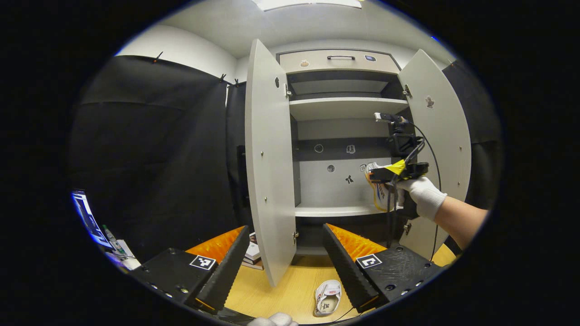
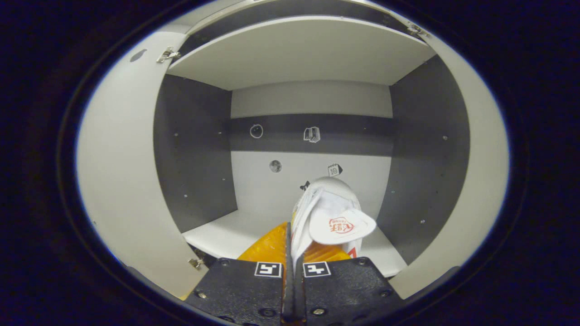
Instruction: Grab one shoe with the right hand and put it into the shoe cabinet, grab the other shoe with the left hand and put it into the shoe cabinet; then close the right door with the right hand and the left door with the left hand.
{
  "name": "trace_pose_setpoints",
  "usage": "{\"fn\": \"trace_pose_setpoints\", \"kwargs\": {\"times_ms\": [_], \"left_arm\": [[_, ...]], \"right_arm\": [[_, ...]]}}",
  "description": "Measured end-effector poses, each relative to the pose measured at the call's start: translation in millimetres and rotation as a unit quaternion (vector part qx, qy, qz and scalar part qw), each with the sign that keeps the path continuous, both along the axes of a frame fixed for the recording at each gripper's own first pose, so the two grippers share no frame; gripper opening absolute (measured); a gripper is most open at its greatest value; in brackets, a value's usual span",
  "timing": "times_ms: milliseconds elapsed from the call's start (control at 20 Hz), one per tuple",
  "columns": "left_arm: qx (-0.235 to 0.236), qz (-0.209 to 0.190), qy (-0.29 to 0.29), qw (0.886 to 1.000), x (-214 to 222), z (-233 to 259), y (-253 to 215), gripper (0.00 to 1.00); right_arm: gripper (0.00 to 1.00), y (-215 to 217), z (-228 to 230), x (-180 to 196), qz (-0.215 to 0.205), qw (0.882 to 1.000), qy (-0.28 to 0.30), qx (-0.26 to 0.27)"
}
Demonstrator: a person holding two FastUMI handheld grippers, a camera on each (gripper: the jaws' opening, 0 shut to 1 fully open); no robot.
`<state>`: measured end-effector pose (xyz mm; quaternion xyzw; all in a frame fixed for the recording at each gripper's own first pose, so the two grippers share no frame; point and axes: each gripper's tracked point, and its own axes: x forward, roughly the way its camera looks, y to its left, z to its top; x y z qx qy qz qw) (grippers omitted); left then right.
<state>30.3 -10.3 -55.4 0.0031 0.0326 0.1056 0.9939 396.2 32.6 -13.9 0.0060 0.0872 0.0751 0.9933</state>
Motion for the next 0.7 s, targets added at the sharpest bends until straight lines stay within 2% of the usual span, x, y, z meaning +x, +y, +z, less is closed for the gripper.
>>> {"fn": "trace_pose_setpoints", "kwargs": {"times_ms": [200, 350, 500, 700], "left_arm": [[0.0, 0.015, -0.002, 1.0, 0, 3, 1, 0.96], [0.003, 0.024, 0.002, 1.0, -1, 2, 3, 0.96], [0.008, 0.028, 0.003, 1.0, -2, 4, 3, 0.96], [0.005, 0.029, 0.002, 1.0, 0, 5, 3, 0.96]], "right_arm": [[0.02, 3, -31, 62, -0.012, 0.999, 0.052, -0.01], [0.04, -2, -65, 99, -0.019, 0.994, 0.104, -0.018], [0.02, -3, -90, 113, -0.022, 0.986, 0.162, -0.033], [0.05, 9, -118, 117, 0.0, 0.971, 0.233, -0.046]]}}
